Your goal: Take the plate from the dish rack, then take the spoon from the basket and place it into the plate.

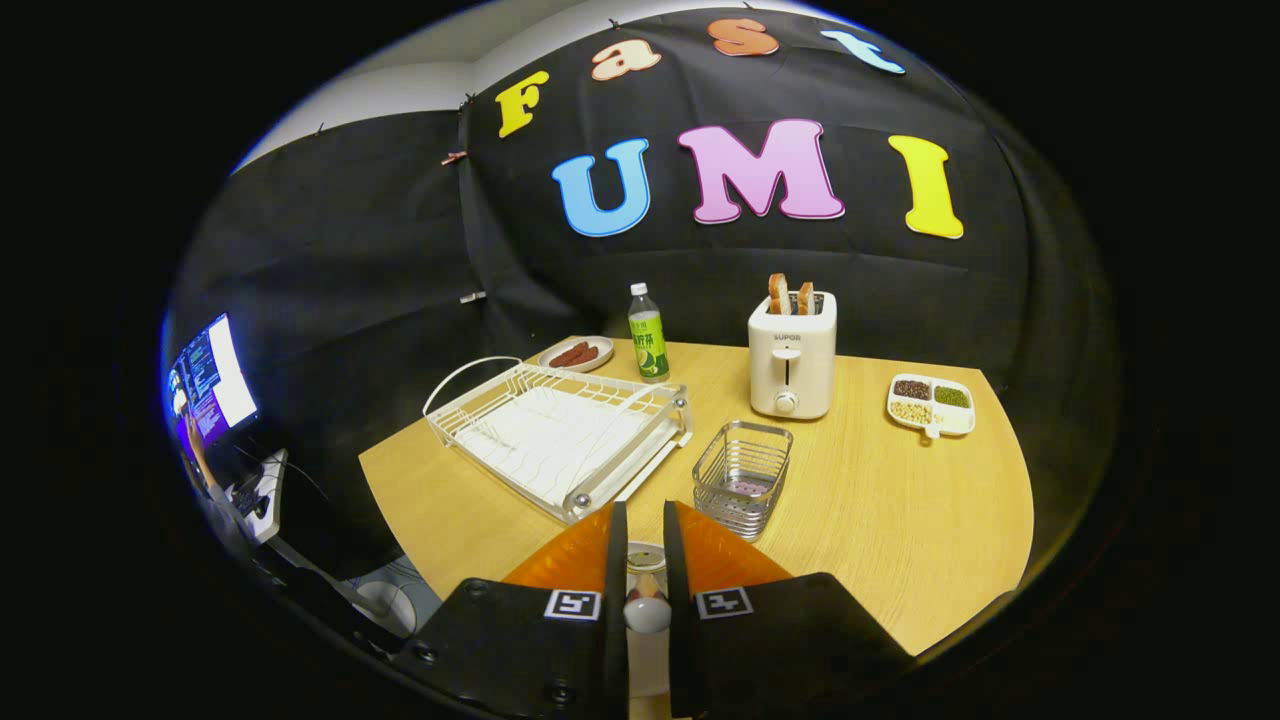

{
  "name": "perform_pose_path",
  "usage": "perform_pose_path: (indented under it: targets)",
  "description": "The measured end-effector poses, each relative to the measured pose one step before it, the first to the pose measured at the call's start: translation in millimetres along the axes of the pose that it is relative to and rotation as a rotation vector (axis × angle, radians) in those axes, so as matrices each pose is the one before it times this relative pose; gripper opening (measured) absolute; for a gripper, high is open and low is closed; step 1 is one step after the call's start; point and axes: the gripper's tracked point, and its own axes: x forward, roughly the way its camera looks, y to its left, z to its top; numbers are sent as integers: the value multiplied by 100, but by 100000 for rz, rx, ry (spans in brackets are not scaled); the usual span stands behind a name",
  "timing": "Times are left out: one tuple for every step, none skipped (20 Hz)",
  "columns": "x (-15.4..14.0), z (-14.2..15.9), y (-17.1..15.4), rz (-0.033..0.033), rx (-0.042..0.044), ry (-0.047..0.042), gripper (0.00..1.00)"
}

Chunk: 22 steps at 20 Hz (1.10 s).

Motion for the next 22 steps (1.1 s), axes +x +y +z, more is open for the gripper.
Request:
perform_pose_path:
  targets:
    - [455, -568, 197, 390, 47, 893, 20]
    - [480, -571, 105, 577, 583, 1132, 20]
    - [484, -498, 256, 653, 761, 1151, 20]
    - [465, -535, 85, 395, 565, 1317, 20]
    - [391, -341, 143, 450, 460, 823, 20]
    - [427, -293, 130, 365, 289, 854, 20]
    - [190, -299, 33, 202, 48, 677, 20]
    - [267, -206, 104, 224, -465, 659, 20]
    - [237, -260, -33, -96, -1154, 920, 20]
    - [124, -239, 155, 696, -693, 132, 21]
    - [95, -349, 80, 260, -354, 1176, 21]
    - [-25, -421, 101, 349, -422, 1140, 21]
    - [0, -401, -44, 54, -349, 1190, 21]
    - [-97, -495, 30, 370, 3, 1492, 22]
    - [-190, -480, 136, 161, 141, 1467, 22]
    - [-54, -354, -23, 185, 134, 1096, 21]
    - [-43, -249, -61, -32, 21, 1001, 22]
    - [-13, -114, -98, 39, 61, 594, 23]
    - [8, 3, -73, -244, 466, 647, 22]
    - [-128, 68, 3, 35, 1420, 633, 23]
    - [79, 193, -66, -562, 1591, 193, 23]
    - [-243, 442, 126, 168, 1931, 179, 39]
